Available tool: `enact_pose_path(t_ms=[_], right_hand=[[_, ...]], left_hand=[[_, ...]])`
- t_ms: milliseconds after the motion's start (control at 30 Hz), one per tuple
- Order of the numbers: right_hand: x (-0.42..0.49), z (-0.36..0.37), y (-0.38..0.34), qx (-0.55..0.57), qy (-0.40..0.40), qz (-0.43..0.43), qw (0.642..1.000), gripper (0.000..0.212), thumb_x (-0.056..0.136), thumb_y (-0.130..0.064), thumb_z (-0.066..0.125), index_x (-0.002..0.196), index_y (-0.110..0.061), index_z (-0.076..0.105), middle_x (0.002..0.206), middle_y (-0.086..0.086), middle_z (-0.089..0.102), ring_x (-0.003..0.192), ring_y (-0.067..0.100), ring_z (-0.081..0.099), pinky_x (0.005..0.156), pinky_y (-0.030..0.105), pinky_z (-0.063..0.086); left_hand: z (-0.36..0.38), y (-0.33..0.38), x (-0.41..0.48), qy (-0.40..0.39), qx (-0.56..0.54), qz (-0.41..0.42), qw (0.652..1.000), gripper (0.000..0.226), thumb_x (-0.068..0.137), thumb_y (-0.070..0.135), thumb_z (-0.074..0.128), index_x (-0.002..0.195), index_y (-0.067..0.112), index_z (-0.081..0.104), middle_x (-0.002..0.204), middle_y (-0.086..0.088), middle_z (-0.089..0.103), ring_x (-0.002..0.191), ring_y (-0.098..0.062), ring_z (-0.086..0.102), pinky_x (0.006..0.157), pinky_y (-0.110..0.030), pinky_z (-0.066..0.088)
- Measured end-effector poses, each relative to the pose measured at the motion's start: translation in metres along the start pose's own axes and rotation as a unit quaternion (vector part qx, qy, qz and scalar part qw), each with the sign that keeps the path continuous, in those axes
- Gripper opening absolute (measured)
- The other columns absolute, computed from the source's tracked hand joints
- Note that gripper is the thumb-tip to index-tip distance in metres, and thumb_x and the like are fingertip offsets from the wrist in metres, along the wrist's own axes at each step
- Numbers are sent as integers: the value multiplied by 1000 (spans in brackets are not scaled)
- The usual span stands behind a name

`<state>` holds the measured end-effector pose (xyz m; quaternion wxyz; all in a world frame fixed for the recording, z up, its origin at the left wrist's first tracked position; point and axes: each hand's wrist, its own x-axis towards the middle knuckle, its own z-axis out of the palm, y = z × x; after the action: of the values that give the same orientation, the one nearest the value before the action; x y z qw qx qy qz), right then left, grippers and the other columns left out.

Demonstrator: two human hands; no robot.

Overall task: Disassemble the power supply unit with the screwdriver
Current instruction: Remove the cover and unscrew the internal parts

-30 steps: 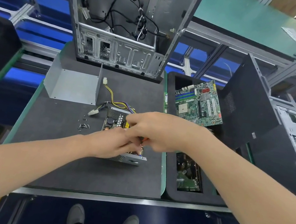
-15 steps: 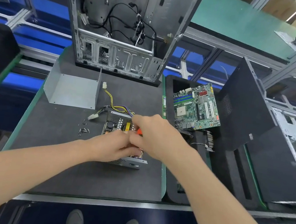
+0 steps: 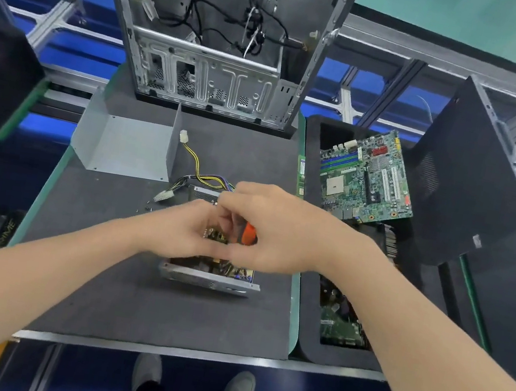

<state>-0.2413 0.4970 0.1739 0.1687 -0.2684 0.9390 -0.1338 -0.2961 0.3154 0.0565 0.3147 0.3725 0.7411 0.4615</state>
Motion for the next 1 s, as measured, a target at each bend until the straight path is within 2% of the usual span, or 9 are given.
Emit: enact_pose_path(t_ms=[167,233,333,433,567,633,733,867,1000], right_hand=[[6,11,-5,-134,96,120,979,41,100,-60,42,89,-20,38,65,-2,28,51,23,25,46,32,16],[10,10,2,-91,68,91,989,27,99,-46,49,92,-21,43,70,1,39,59,30,43,47,32,28],[11,1,8,-19,2,7,1000,12,93,-34,57,97,-24,51,93,-2,54,83,27,59,66,41,52],[12,-9,10,15,-71,-41,997,19,85,-20,64,97,-29,54,97,-6,52,89,17,54,75,42,51],[13,-11,15,24,-100,-59,993,39,73,0,61,98,-29,54,94,-10,51,93,15,49,77,41,49],[10,-4,14,17,-58,-56,997,23,80,-14,65,98,-26,55,94,-7,50,87,16,52,73,40,50],[11,9,9,-81,48,13,995,30,94,-49,57,92,-24,41,87,-5,48,74,27,53,62,36,45],[14,15,11,-22,70,54,996,19,91,-33,59,86,-25,42,86,-4,52,83,34,59,68,41,53],[10,6,18,29,88,78,993,17,82,-30,67,81,-24,51,78,-6,54,75,26,58,65,43,53]], left_hand=[[0,-7,7,-3,-37,21,999,30,87,26,80,95,52,68,88,26,73,81,6,66,70,-6,47],[2,-16,10,4,-37,16,999,41,85,18,86,92,53,67,83,27,71,75,8,63,66,-4,42],[0,-21,11,7,-80,-10,997,23,84,9,86,90,22,69,78,15,69,74,4,62,69,-9,45],[-3,-16,10,3,-77,-4,997,7,88,18,82,86,18,75,85,8,74,79,-3,66,70,-14,49],[-2,-15,9,-22,-93,-21,995,33,91,26,77,92,-7,73,87,-6,73,80,-17,63,73,-34,52],[-1,-13,8,-7,-81,-14,997,25,91,22,79,88,-2,71,78,10,71,73,-4,61,69,-21,49],[3,-16,10,10,-90,-34,995,19,85,24,76,92,7,71,83,-2,73,78,-14,68,73,-29,54],[2,-14,7,-5,-98,-25,995,40,88,7,81,91,45,72,86,22,73,78,5,65,73,-6,46],[0,-11,4,-4,-97,-11,995,41,95,-5,70,117,29,70,110,3,76,104,-16,71,93,-21,52]])
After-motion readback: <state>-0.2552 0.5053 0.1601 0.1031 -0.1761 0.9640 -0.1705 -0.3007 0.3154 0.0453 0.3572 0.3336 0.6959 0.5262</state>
